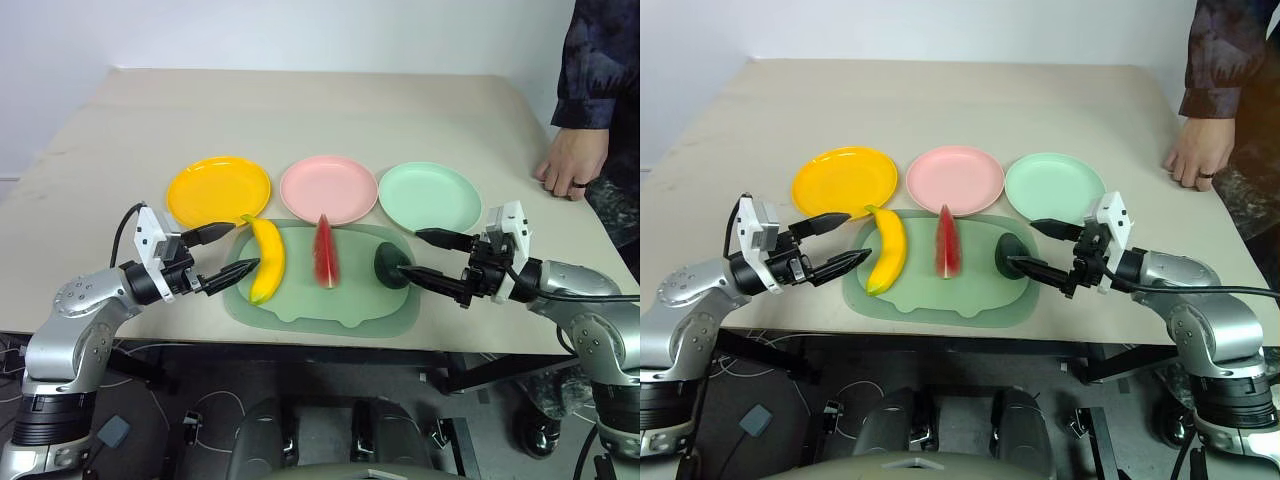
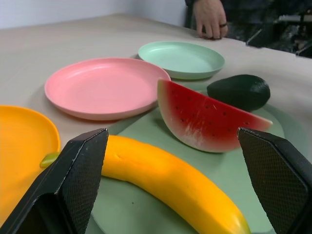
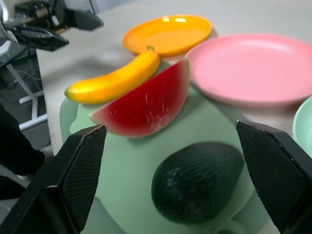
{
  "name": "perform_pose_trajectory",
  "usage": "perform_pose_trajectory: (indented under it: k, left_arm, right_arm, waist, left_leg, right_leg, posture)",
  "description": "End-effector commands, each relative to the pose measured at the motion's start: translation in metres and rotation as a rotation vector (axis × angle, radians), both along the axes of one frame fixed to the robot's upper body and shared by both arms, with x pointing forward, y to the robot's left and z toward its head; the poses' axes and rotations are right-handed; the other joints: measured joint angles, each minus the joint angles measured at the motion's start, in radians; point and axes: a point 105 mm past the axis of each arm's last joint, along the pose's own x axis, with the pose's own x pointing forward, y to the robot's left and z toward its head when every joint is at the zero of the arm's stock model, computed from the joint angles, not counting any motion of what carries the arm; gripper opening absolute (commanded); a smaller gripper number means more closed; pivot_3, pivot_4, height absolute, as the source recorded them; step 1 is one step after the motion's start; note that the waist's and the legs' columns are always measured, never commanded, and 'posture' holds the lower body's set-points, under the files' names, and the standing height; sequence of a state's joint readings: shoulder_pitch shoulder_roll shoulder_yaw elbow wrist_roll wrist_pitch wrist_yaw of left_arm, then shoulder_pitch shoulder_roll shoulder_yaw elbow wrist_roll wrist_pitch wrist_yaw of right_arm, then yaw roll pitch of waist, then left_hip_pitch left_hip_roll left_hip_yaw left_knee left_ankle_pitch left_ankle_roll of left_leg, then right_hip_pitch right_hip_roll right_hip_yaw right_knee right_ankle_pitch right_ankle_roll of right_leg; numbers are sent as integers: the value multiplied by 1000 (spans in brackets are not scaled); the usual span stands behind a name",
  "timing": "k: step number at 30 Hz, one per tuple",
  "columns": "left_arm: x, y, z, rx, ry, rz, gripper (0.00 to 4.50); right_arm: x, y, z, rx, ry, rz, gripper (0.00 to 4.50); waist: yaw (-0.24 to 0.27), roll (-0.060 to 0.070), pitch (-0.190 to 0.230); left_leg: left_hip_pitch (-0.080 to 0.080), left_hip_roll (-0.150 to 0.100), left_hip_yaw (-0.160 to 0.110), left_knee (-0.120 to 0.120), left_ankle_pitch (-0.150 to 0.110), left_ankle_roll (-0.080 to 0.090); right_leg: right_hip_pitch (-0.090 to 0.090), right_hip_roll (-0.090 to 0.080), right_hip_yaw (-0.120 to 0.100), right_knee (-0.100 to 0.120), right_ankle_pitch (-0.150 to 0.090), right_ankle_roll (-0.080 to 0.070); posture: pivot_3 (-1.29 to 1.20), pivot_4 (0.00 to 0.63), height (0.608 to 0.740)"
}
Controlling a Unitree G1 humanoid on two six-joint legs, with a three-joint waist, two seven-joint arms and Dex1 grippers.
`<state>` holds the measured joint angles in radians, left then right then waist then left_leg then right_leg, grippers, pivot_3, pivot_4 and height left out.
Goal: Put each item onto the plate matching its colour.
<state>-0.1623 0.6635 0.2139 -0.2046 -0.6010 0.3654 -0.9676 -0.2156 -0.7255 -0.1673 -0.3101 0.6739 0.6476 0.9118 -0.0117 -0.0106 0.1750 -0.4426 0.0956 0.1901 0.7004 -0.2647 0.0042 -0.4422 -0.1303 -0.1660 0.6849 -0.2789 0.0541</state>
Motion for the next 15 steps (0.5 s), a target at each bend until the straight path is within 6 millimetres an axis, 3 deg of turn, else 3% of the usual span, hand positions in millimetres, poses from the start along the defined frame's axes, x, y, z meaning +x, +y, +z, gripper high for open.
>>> perform_pose_trajectory:
  k: [1, 7, 15]
  left_arm:
    - [-2, -9, 10, -6, -42, -25, 4454]
    - [0, -17, 11, -11, -45, -48, 4454]
    - [-1, -16, 11, -5, -38, -41, 4454]
  right_arm:
    - [-6, 2, 9, -9, -25, 9, 4500]
    - [6, -7, -7, -76, 46, -118, 4500]
    - [17, -2, -25, -87, 160, -179, 4500]
  waist:
    - [1, 0, 0]
    - [1, 0, 0]
    - [0, 0, 0]
  left_leg:
    - [0, 0, 0, 0, 0, 0]
    - [0, 0, 0, 0, 0, 0]
    - [0, 0, 0, 0, 0, 0]
  right_leg:
    - [0, 0, 0, 0, 0, 0]
    - [0, 0, 0, 0, 0, 0]
    - [0, 0, 0, 0, 0, 0]
  posture:
    - [0, 150, 695]
    - [0, 150, 695]
    - [0, 150, 695]
